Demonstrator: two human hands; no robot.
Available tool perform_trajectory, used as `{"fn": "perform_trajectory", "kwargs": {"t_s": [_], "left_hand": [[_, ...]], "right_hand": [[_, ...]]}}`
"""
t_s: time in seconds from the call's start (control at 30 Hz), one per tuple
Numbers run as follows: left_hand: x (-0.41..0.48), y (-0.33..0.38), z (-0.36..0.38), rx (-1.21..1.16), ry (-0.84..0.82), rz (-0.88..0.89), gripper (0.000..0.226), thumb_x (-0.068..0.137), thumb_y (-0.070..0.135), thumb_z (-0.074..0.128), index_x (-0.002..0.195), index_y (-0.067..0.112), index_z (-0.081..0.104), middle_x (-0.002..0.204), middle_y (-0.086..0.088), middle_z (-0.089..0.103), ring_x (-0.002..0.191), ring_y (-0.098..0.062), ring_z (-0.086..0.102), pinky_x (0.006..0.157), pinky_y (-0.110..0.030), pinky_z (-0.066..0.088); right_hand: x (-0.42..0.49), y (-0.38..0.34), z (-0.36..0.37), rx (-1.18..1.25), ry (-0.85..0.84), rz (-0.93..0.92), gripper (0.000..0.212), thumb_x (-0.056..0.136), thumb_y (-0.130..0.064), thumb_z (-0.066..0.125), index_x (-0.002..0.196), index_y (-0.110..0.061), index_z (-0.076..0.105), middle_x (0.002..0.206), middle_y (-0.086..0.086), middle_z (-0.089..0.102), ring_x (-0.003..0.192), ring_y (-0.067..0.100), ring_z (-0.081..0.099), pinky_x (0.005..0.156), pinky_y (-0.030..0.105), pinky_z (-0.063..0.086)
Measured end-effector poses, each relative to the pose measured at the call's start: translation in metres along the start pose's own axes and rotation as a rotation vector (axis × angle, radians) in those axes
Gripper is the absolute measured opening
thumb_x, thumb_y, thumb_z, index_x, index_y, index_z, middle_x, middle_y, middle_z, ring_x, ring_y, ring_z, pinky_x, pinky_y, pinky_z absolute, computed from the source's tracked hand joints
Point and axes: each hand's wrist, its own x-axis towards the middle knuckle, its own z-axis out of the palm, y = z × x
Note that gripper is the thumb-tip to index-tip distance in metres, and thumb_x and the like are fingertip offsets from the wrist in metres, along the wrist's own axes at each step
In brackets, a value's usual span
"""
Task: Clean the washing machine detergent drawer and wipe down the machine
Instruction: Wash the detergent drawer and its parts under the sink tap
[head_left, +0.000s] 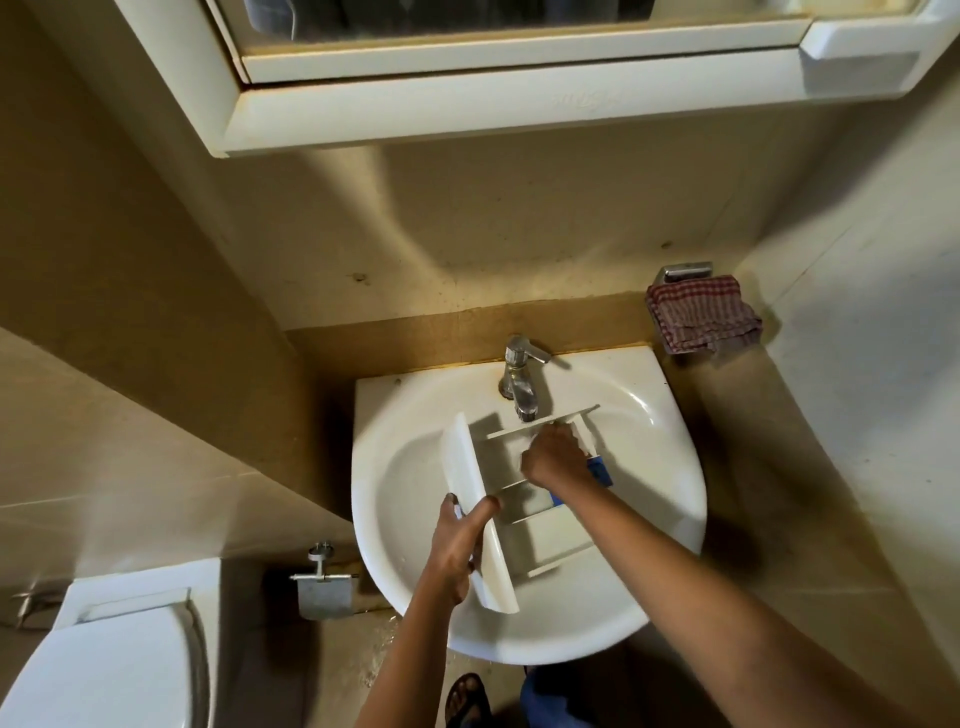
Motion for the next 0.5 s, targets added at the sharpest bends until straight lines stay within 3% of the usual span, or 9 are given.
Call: {"fn": "perform_trajectory", "kwargs": {"t_s": [0.07,0.23,0.3,0.37,0.5], "left_hand": [[0.001,-0.001,0.001,0.004,-0.014,-0.002,0.091,0.049,0.055,0.065,0.129,0.018,0.045,0.095,-0.003,0.059,0.076,-0.02,0.053,0.06,-0.028,0.039],[0.0,0.002,-0.006,-0.059,-0.019,-0.048,0.088,0.051,0.059,0.064,0.124,0.012,0.053,0.086,-0.004,0.06,0.074,-0.022,0.051,0.059,-0.03,0.039],[-0.001,0.003,-0.009,-0.075,-0.014,-0.057,0.092,0.052,0.057,0.064,0.13,0.011,0.051,0.088,-0.004,0.06,0.072,-0.022,0.051,0.055,-0.028,0.04],[0.0,0.004,-0.012,-0.063,-0.002,-0.056,0.099,0.052,0.055,0.066,0.138,0.01,0.043,0.087,-0.003,0.057,0.072,-0.021,0.051,0.054,-0.028,0.041],[-0.001,0.008,-0.011,-0.017,-0.044,-0.05,0.103,0.052,0.056,0.068,0.14,0.012,0.039,0.088,-0.003,0.056,0.075,-0.022,0.05,0.058,-0.029,0.042]], "right_hand": [[-0.005,-0.017,0.006,-0.034,0.009,0.007,0.067,0.089,-0.036,0.058,0.14,-0.001,0.032,0.141,0.017,0.036,0.129,0.033,0.04,0.101,0.038,0.039],[-0.035,-0.013,0.015,-0.115,-0.104,-0.711,0.03,0.089,-0.021,0.053,0.117,-0.009,0.05,0.122,0.01,0.05,0.101,0.032,0.059,0.075,0.037,0.047],[-0.031,0.011,0.001,-0.171,-0.104,-0.854,0.025,0.093,-0.031,0.049,0.111,-0.016,0.058,0.113,0.004,0.059,0.096,0.027,0.061,0.073,0.033,0.043],[-0.02,0.037,-0.014,-0.27,0.008,-0.818,0.036,0.096,-0.046,0.036,0.103,-0.023,0.062,0.102,-0.002,0.066,0.091,0.023,0.063,0.072,0.032,0.043],[-0.015,0.041,-0.015,-0.487,0.207,-0.618,0.034,0.099,-0.03,0.029,0.104,-0.016,0.06,0.098,0.01,0.068,0.089,0.033,0.064,0.065,0.033,0.043]]}}
